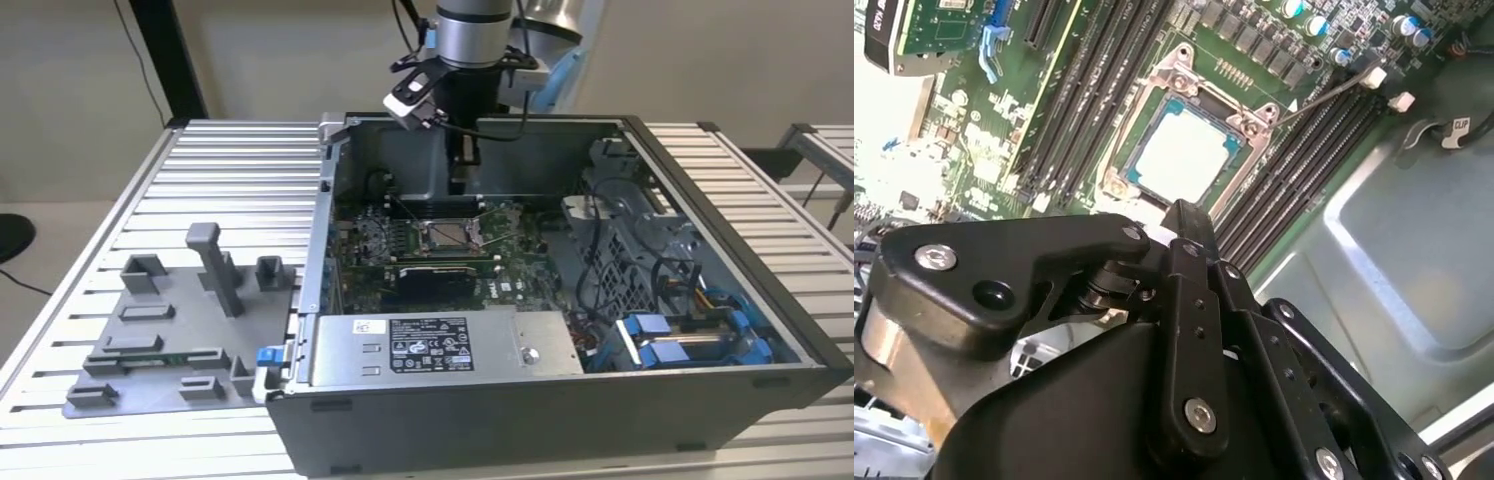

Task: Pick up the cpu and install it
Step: 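Place the cpu into insertion slot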

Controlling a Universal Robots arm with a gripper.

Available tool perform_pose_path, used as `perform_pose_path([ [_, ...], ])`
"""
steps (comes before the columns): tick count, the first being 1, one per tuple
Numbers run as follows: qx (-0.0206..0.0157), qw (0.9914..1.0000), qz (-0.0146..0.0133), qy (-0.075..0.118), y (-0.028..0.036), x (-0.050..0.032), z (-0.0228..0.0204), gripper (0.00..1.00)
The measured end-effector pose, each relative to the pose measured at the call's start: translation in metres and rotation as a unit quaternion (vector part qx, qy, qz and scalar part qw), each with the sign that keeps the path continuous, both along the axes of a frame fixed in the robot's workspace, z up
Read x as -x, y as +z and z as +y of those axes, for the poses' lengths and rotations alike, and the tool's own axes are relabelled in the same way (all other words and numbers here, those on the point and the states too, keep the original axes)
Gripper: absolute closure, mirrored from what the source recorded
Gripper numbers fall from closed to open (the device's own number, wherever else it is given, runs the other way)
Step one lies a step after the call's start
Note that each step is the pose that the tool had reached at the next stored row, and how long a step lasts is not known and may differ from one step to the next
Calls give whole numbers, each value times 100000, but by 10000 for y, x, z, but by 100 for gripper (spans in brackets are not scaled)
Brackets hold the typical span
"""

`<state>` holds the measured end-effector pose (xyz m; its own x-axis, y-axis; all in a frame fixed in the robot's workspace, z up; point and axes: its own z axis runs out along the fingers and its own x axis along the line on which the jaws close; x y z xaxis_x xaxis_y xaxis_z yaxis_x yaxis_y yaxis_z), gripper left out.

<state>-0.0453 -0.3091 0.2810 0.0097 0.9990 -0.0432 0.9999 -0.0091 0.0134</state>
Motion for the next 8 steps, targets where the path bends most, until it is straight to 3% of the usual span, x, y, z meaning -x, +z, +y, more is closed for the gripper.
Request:
perform_pose_path([
  [2,-12,100000,74,7,-1,-54,0,100],
  [8,-10,99998,661,-5,-2,-318,6,100],
])
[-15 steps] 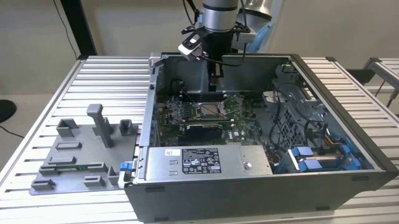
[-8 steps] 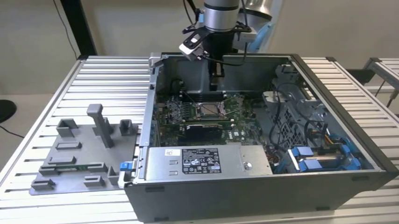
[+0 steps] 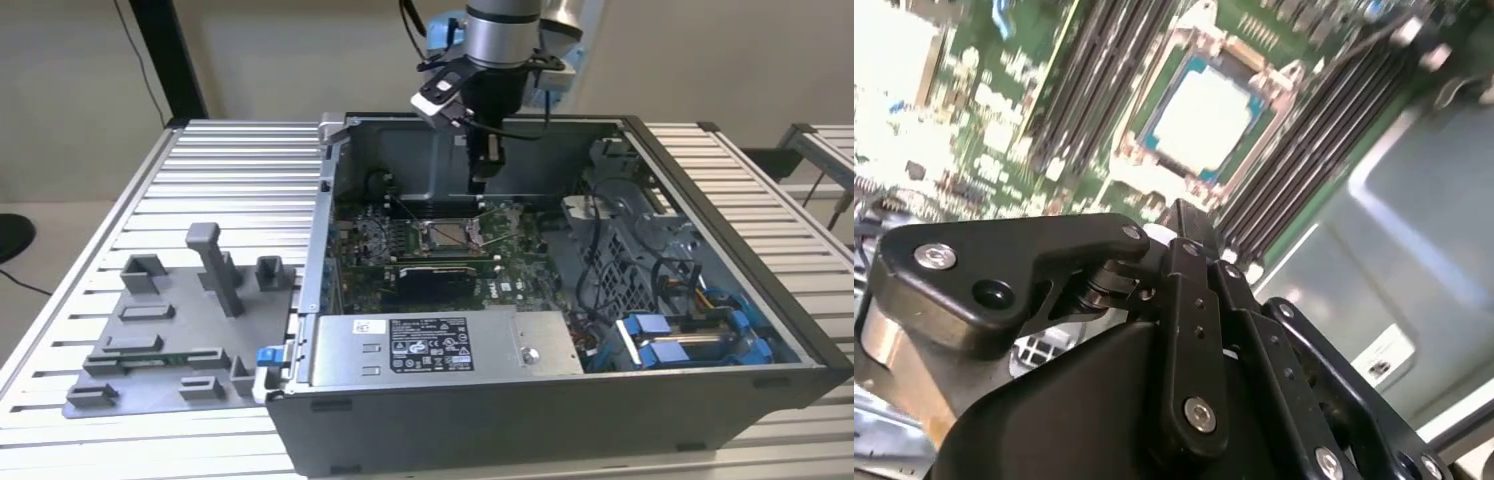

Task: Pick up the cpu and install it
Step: 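Place the cpu into insertion slot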

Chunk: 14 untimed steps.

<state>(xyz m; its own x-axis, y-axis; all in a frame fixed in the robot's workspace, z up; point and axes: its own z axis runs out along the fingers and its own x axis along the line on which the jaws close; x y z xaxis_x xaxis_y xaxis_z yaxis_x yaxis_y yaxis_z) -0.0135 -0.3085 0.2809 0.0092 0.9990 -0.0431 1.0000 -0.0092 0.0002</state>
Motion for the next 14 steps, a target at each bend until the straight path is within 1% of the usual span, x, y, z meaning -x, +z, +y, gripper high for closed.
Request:
perform_pose_path([
  [4,4,99999,398,0,-1,-181,1,100],
  [8,6,99996,895,1,-10,-361,2,100],
  [9,-3,99994,1057,7,-16,-409,2,100],
  [10,-9,99992,1277,4,-23,-454,2,100],
  [11,-4,99987,1627,7,-27,-496,2,100],
  [14,5,99957,2920,3,-40,-612,3,100],
])
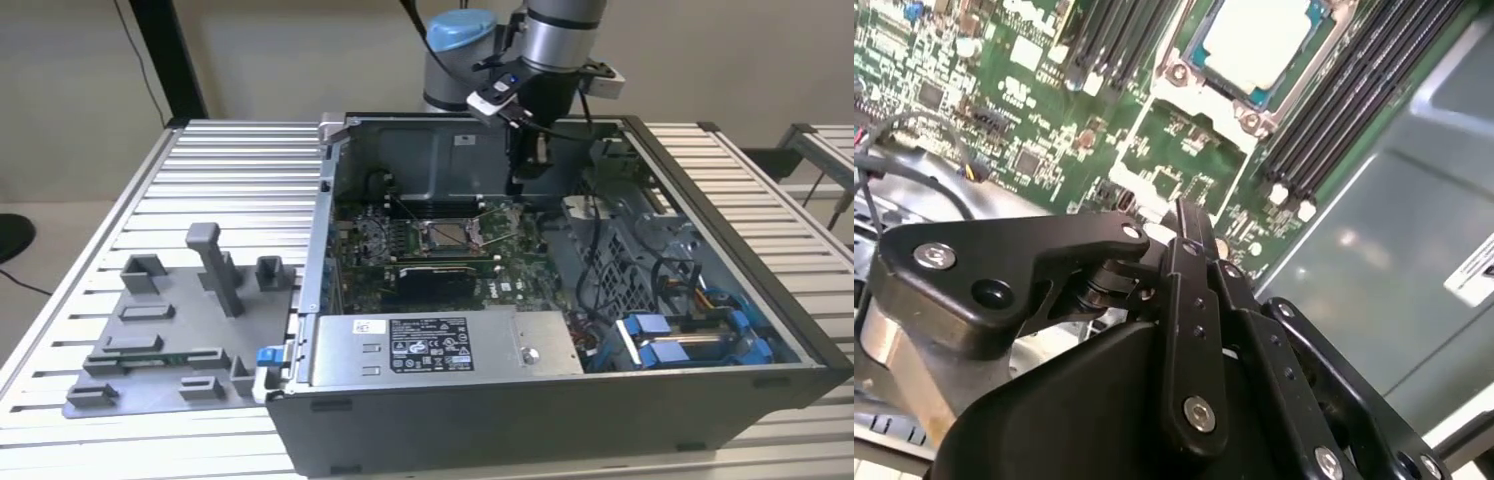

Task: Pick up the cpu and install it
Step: 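Place the cpu into insertion slot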

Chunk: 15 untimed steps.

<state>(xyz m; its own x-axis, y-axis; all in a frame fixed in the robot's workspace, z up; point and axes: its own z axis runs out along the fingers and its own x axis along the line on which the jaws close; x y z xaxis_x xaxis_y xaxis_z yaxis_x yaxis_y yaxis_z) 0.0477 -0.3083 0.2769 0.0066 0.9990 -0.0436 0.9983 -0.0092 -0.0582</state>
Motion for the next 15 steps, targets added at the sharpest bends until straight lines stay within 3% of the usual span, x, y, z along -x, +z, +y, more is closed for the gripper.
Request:
perform_pose_path([
  [5,-4,99976,2174,3,-22,-192,2,100],
  [10,-6,99916,4100,6,-52,-391,2,100],
  [13,-11,99878,4947,60,-79,-479,2,100],
  [15,9,99864,5204,320,-110,-494,-1,100],
])
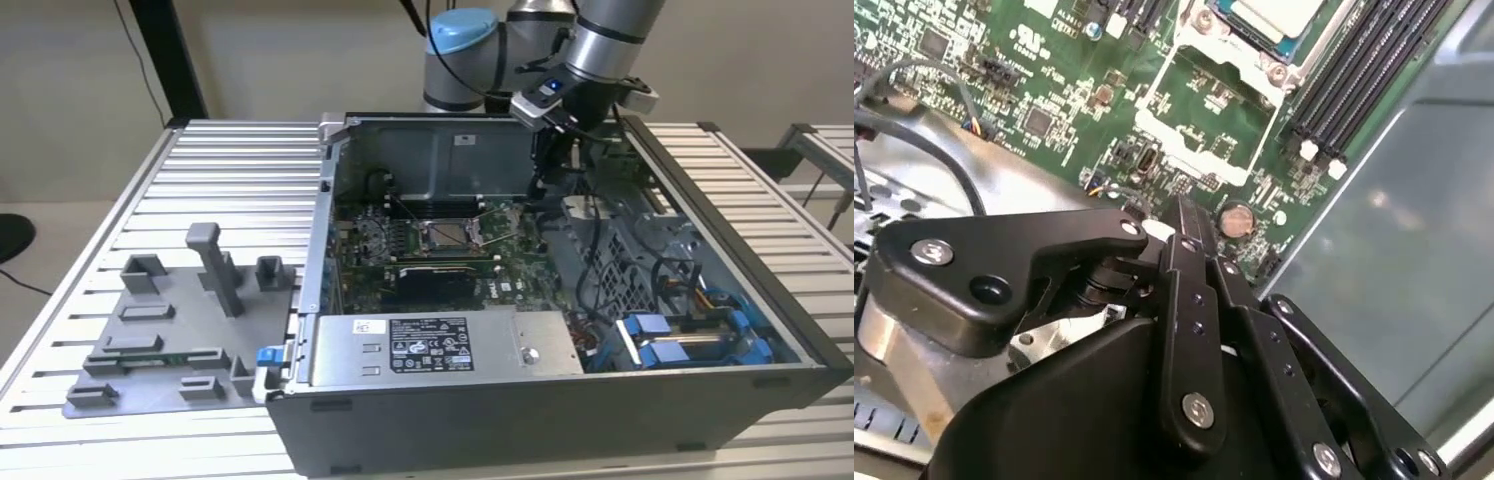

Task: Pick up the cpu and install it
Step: 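Place the cpu into insertion slot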

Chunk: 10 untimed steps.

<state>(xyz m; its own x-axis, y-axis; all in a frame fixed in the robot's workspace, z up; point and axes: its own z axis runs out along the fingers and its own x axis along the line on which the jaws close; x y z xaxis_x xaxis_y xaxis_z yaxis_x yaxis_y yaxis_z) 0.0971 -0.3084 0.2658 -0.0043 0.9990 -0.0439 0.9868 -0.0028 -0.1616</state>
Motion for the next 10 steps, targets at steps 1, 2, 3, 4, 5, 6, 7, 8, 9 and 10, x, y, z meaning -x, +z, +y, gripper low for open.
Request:
perform_pose_path([
  [1,-2,100000,65,99,-18,-3,-1,100],
  [2,-5,100000,103,178,-36,-3,-1,100],
  [3,7,100000,119,250,-54,-4,-2,100],
  [4,10,99999,134,329,-72,-4,-2,100],
  [5,3,99999,143,428,-91,-5,-2,100],
  [6,-4,99998,152,555,-110,-5,-2,100],
  [7,0,99998,162,678,-127,-5,-2,100],
  [8,5,99997,173,806,-145,-5,-2,100],
  [9,2,99995,184,931,-163,-5,-2,100],
  [10,-3,99994,195,1059,-182,-5,-2,100],
])
